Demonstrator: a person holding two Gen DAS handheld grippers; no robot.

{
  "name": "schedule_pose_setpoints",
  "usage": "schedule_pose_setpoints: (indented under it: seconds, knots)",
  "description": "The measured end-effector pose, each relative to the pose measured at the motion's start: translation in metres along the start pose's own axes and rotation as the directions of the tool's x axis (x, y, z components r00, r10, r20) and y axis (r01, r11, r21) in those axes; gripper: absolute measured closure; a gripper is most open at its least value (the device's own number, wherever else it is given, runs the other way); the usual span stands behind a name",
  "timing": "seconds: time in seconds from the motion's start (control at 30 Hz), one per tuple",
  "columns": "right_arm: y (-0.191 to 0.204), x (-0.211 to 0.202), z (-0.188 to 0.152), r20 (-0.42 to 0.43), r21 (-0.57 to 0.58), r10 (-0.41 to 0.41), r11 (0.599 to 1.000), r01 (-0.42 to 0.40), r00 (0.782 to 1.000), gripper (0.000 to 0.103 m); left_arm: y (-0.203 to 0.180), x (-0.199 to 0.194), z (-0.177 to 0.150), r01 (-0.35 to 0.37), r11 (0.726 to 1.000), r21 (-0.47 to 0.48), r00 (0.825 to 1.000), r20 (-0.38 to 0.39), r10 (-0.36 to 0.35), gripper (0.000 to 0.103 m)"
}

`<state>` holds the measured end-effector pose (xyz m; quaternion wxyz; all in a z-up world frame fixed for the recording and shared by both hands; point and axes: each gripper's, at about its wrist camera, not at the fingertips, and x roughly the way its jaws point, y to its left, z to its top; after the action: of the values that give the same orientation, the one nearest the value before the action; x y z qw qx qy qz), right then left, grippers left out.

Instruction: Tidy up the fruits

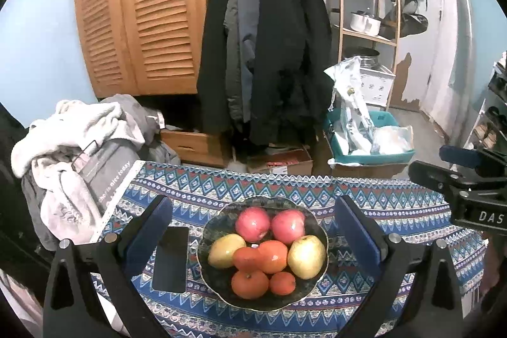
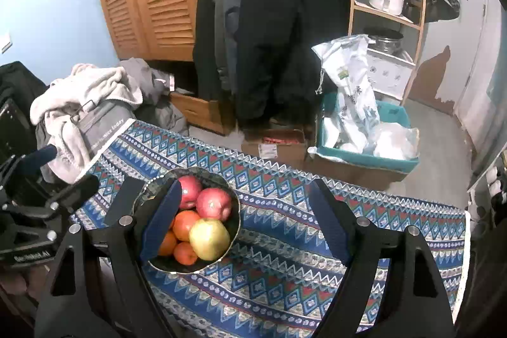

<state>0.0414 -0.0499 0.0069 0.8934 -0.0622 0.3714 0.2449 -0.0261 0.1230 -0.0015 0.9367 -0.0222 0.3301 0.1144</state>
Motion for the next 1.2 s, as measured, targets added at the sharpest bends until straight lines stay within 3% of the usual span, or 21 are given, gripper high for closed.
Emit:
schedule_pose_setpoints:
  seconds: [0.2, 0.57, 1.2]
  knots:
    - [-0.0007, -0.0002, -0.0024, -0.002, -0.009, -0.013, 1.0, 0.013, 1.0, 0.021, 0.0023, 0.0017, -0.0015, 0.021, 0.999, -0.026, 1.0, -0.014, -0.021, 0.0]
    - [-0.0037, 0.0026, -0.0055, -0.013, -0.008, -0.021, 1.0, 0.021, 1.0, 0.021, 0.0015, 0.0049, -0.0028, -0.017, 1.0, -0.026, 1.0, -0.026, 0.016, 0.0]
    - [-0.0046, 0.0046, -0.0086, -0.023, -0.012, -0.021, 1.0, 0.021, 1.0, 0.021, -0.0017, 0.009, -0.0043, -0.02, 1.0, -0.011, 0.999, -0.046, 0.02, 0.0]
